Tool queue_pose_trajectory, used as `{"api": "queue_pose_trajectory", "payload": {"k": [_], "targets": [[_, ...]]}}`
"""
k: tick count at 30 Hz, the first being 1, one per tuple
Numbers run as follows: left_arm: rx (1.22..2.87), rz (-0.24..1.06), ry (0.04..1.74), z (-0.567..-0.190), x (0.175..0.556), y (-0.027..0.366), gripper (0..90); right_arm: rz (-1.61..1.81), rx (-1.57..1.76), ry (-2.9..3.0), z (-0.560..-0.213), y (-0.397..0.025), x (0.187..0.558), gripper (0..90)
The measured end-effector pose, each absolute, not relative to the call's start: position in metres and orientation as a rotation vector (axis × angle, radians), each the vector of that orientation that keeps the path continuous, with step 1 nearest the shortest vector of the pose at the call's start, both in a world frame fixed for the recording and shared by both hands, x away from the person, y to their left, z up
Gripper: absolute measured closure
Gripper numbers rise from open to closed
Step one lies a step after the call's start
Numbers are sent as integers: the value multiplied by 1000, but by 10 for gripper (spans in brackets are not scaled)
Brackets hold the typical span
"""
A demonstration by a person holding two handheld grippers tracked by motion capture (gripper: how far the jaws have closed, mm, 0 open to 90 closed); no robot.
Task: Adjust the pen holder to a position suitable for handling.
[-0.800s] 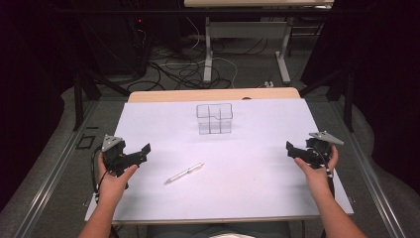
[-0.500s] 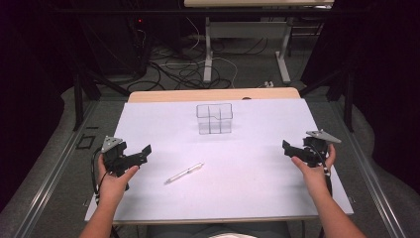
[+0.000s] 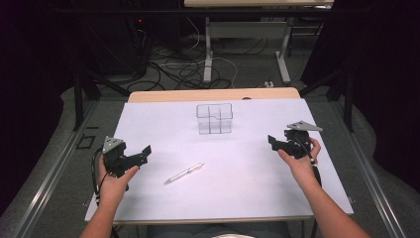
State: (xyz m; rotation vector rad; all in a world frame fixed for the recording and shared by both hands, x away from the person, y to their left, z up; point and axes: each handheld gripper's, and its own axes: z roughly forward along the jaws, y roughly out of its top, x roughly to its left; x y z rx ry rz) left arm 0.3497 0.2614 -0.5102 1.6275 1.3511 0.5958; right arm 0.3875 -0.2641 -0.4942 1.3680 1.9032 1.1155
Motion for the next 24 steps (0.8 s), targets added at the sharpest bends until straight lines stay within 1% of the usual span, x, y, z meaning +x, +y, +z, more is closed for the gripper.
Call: {"api": "queue_pose_trajectory", "payload": {"k": [7, 10, 15, 24], "targets": [[1635, 595, 1365, -513, 351, 263, 7, 1079, 1269, 1985, -474, -238, 400, 354], [1640, 599, 1360, -512, 351, 263, 7, 1064, 1220, 2035, -462, -226, 405, 391], [1651, 598, 1358, -514, 352, 263, 7, 1022, 1182, 2085, -448, -212, 413, 417], [1660, 592, 1356, -514, 353, 263, 6, 961, 1118, 2158, -425, -192, 424, 432]]}}
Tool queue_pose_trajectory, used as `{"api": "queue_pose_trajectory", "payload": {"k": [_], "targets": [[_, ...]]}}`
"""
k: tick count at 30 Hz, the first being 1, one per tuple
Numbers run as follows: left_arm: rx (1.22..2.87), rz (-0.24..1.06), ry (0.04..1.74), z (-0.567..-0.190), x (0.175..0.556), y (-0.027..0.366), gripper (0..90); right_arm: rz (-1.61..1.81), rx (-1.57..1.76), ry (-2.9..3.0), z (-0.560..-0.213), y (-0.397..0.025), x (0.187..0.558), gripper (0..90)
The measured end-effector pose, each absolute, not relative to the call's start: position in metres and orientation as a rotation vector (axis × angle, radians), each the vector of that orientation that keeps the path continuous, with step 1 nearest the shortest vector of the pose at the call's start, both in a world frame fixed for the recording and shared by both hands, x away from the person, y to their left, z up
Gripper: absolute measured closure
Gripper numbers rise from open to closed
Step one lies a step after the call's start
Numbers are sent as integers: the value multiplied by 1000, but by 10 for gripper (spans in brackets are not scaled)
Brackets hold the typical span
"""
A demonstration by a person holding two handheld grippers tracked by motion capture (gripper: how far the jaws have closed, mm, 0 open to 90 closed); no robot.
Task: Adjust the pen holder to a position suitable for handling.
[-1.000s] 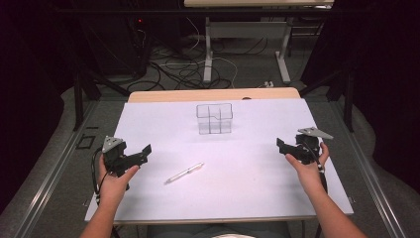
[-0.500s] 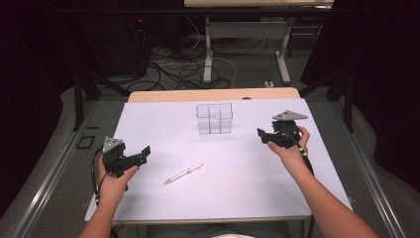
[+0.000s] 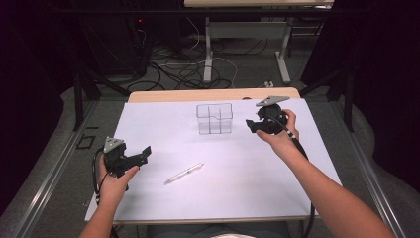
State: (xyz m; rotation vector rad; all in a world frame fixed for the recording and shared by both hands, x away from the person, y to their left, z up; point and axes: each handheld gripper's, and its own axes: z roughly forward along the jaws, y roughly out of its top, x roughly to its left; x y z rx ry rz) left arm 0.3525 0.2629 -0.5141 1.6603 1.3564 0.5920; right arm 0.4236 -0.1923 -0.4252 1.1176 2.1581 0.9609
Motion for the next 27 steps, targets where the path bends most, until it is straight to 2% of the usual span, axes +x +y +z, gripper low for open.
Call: {"api": "queue_pose_trajectory", "payload": {"k": [12, 27], "targets": [[1666, 594, 1349, -514, 353, 262, 7, 888, 965, 2289, -411, -167, 441, 448], [1663, 592, 1346, -514, 353, 262, 7, 727, 828, 2346, -407, -140, 457, 357]]}}
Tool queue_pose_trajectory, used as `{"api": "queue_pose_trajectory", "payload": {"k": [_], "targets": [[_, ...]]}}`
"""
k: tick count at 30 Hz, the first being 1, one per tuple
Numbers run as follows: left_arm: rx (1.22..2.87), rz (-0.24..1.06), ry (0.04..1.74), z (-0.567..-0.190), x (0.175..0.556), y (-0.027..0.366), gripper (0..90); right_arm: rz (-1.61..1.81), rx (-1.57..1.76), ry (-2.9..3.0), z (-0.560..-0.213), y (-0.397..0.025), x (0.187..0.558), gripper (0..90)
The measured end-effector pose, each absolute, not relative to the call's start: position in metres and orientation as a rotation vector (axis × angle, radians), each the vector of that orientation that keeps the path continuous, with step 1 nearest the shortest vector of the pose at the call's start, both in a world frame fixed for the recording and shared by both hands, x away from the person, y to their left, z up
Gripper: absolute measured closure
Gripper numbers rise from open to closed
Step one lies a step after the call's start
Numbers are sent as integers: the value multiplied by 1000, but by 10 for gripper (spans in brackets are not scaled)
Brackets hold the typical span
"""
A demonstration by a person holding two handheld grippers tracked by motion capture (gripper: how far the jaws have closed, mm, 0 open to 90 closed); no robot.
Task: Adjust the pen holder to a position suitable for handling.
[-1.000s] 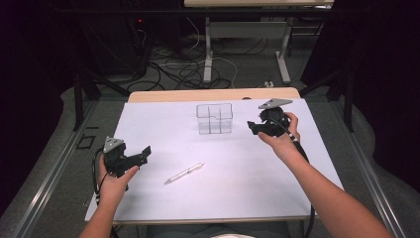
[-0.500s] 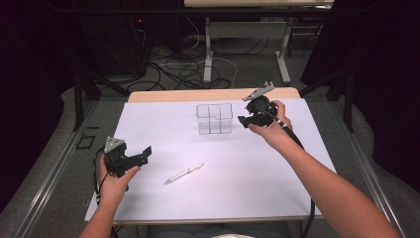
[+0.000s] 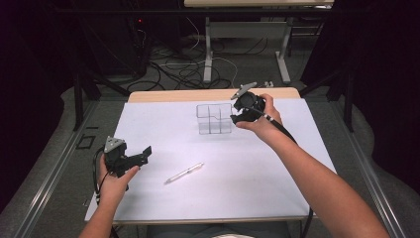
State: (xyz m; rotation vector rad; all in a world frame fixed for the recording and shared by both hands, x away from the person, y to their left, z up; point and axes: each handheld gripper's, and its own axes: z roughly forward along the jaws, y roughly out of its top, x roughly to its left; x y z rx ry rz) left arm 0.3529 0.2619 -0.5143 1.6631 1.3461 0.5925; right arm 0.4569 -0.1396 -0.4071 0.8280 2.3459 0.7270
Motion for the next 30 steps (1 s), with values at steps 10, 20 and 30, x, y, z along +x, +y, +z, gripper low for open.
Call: {"api": "queue_pose_trajectory", "payload": {"k": [10, 20, 30], "targets": [[1668, 587, 1348, -515, 353, 261, 7, 696, 699, 2418, -411, -129, 466, 436], [1665, 589, 1346, -516, 354, 260, 9, 642, 484, 2468, -412, -112, 471, 435], [1673, 588, 1346, -516, 355, 261, 12, 555, 255, 2506, -422, -98, 481, 490]]}}
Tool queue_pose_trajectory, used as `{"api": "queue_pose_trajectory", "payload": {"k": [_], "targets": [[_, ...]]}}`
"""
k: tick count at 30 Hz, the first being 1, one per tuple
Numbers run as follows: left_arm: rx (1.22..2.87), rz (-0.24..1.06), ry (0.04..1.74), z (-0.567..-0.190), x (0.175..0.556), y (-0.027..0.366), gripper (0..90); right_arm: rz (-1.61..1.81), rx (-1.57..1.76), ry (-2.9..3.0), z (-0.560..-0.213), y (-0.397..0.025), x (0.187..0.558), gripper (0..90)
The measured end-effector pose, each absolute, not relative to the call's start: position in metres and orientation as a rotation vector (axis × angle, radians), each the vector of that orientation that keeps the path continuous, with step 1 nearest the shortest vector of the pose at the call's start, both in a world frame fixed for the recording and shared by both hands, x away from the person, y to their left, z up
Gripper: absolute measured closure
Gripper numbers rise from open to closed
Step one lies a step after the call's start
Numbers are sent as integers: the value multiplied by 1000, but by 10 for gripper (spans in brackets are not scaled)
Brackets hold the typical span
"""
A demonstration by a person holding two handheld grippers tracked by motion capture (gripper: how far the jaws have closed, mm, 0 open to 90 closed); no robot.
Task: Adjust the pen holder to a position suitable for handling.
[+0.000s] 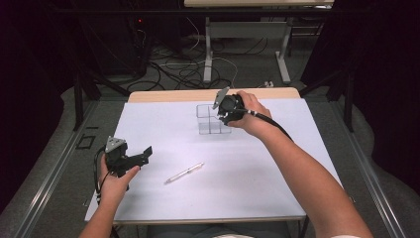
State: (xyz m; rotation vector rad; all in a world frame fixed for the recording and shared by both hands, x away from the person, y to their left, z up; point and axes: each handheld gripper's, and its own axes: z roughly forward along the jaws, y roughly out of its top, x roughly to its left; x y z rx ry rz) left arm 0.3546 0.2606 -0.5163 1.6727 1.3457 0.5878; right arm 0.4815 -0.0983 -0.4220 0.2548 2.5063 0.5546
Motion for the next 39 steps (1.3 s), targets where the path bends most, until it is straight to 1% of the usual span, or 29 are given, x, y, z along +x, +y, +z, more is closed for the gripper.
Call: {"api": "queue_pose_trajectory", "payload": {"k": [4, 9, 10, 28, 35, 39], "targets": [[1673, 587, 1348, -517, 355, 261, 13, 548, 198, 2513, -427, -93, 485, 538], [1679, 584, 1350, -517, 355, 261, 15, 534, 170, 2545, -435, -88, 489, 547], [1679, 585, 1351, -517, 355, 261, 15, 529, 160, 2556, -438, -86, 491, 560], [1678, 572, 1351, -519, 355, 259, 17, 541, 146, 2596, -454, -77, 503, 578], [1675, 569, 1349, -518, 355, 259, 18, 560, 159, 2607, -460, -73, 509, 616], [1674, 569, 1347, -519, 355, 260, 18, 562, 161, 2613, -463, -70, 512, 652]]}}
